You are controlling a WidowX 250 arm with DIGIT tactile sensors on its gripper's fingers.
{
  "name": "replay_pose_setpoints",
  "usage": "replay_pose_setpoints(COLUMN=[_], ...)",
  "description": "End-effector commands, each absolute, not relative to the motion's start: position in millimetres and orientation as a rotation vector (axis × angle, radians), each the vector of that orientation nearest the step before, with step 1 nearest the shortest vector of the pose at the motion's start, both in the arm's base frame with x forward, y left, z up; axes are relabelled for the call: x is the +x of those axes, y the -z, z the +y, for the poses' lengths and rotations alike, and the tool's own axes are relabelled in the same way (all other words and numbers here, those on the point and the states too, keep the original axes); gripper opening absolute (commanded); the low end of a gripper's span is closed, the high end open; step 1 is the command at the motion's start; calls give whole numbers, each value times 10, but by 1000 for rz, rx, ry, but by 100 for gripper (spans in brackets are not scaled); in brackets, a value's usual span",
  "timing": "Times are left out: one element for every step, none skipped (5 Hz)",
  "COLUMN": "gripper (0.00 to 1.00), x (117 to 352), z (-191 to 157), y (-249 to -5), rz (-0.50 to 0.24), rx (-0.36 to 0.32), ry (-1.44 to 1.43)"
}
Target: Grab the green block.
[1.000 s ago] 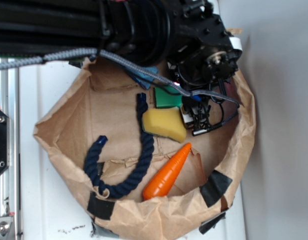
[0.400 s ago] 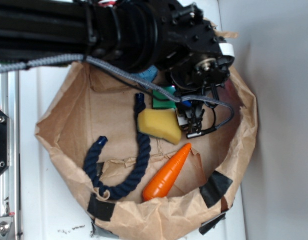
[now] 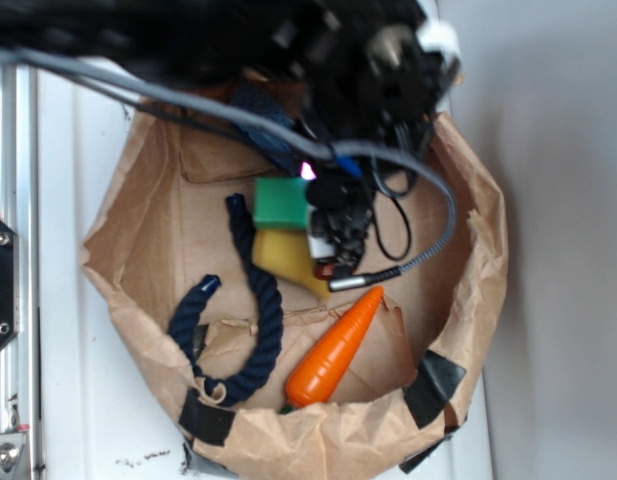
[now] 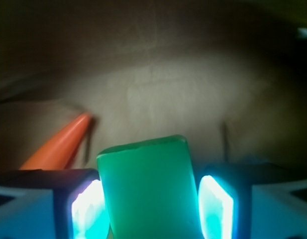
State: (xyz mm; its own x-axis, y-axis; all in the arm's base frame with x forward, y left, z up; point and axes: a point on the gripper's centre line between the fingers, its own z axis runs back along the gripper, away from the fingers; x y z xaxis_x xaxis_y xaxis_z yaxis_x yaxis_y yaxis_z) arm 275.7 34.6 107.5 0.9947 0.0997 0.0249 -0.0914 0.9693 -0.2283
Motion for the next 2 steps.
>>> replay_pose_setpoints(gripper=[0,0], x=[2529,2444], z=[285,229], y=[-1654,-1712], rz=[-41,-79], rx=[-154,-82], ry=[-93,-98])
